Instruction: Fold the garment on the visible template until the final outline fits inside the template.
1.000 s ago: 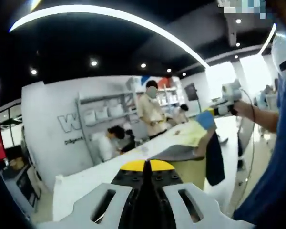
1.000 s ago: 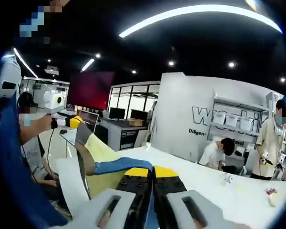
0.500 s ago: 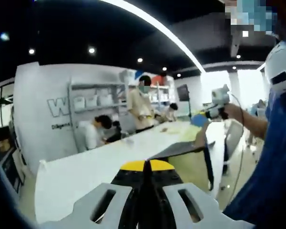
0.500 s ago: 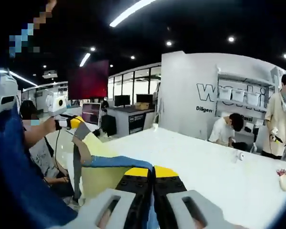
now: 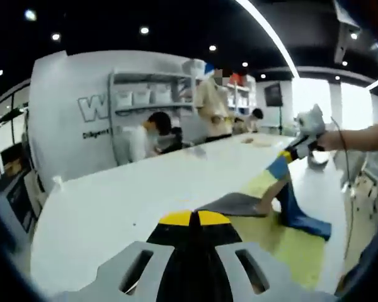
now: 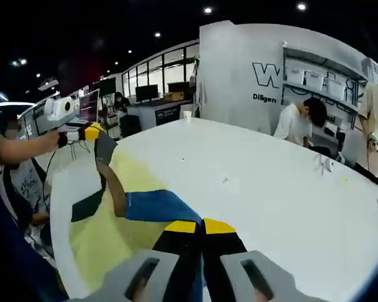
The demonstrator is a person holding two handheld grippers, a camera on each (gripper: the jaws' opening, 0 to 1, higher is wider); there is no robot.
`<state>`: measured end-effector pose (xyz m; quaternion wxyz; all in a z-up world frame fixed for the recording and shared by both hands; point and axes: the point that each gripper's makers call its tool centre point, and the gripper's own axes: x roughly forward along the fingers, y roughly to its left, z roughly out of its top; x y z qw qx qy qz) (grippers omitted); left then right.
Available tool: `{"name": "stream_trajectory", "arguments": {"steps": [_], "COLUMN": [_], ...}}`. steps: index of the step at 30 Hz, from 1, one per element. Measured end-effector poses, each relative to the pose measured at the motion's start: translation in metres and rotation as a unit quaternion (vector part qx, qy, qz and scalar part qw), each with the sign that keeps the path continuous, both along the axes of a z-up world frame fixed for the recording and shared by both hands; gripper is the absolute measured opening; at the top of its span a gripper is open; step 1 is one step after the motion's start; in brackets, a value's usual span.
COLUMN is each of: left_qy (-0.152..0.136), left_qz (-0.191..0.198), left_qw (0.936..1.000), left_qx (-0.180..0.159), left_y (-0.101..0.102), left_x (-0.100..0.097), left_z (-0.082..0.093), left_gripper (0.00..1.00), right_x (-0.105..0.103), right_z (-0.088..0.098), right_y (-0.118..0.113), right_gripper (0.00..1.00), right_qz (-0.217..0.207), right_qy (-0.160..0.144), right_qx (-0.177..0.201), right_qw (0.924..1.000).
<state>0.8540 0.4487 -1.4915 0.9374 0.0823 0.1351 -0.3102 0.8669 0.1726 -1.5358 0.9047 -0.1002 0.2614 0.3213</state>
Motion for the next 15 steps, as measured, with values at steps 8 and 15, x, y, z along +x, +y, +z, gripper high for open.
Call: {"name": "stream_trajectory", "arguments": {"steps": [8,15], "left_qy": [0.068,0.120], "left_qz": [0.046,0.114], "left_qw": [0.9953,0.9829], "left_qx": [-0.050,-0.080], "left_y": [0.008,0.020], "left_x": [0.046,0.094], "left_z": [-0.054,-0.083], "left_gripper": [0.00,0.01], "right_x": [0.037,0.085], "right_z": [-0.036,-0.057], "right_y": [-0.002,-0.030], "right_gripper": [0.00,0.22], "right_qz": [-0.017,-0.133], "right_qy": [0.041,0.045], "right_qx": [0.017,0.014], "right_qw": [0.9989,0.9900]}}
